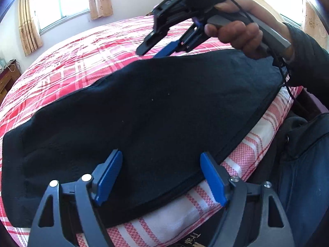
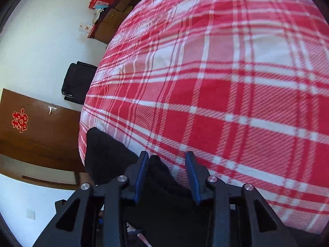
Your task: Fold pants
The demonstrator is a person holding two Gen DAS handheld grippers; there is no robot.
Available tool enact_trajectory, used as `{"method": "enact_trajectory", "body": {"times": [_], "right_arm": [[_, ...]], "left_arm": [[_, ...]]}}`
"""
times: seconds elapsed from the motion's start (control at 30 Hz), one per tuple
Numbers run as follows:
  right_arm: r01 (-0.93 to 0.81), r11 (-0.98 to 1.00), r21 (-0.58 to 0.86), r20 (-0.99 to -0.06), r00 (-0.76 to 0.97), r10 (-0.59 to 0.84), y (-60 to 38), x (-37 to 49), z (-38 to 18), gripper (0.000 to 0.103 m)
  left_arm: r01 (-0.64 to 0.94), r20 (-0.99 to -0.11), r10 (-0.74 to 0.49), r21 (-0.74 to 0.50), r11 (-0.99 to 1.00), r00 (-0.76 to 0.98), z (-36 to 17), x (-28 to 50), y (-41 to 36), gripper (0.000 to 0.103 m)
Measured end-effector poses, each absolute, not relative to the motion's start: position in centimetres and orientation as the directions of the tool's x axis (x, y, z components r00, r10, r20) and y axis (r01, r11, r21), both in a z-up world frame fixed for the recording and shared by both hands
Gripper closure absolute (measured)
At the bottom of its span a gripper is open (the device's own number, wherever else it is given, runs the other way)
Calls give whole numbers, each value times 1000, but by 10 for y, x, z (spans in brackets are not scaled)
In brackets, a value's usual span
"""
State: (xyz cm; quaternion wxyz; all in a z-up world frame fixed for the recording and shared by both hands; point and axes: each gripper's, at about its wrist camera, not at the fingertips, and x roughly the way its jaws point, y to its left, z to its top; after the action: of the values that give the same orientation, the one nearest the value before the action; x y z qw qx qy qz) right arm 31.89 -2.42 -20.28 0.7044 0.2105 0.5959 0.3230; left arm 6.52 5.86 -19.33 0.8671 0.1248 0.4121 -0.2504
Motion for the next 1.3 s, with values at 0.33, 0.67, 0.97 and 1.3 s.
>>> {"method": "enact_trajectory", "body": {"times": [0.33, 0.67, 0.97, 1.3], "right_arm": [[-298, 684, 665, -681, 131, 720, -8, 301, -182, 101], [-333, 730, 596, -681, 271, 680, -9, 301, -151, 102], [-245, 775, 582, -747, 214, 629, -19, 313, -202, 99], [-213, 839, 502, -701, 469, 538, -151, 251, -132, 58]], "left_arm": [[539, -770, -336, 12, 842, 542, -194, 64, 58, 20], [546, -779, -324, 28, 837, 537, -192, 62, 55, 19], [544, -765, -329, 33, 839, 553, -190, 59, 51, 14], [591, -767, -370, 15, 807, 524, -191, 56, 27, 14]]}}
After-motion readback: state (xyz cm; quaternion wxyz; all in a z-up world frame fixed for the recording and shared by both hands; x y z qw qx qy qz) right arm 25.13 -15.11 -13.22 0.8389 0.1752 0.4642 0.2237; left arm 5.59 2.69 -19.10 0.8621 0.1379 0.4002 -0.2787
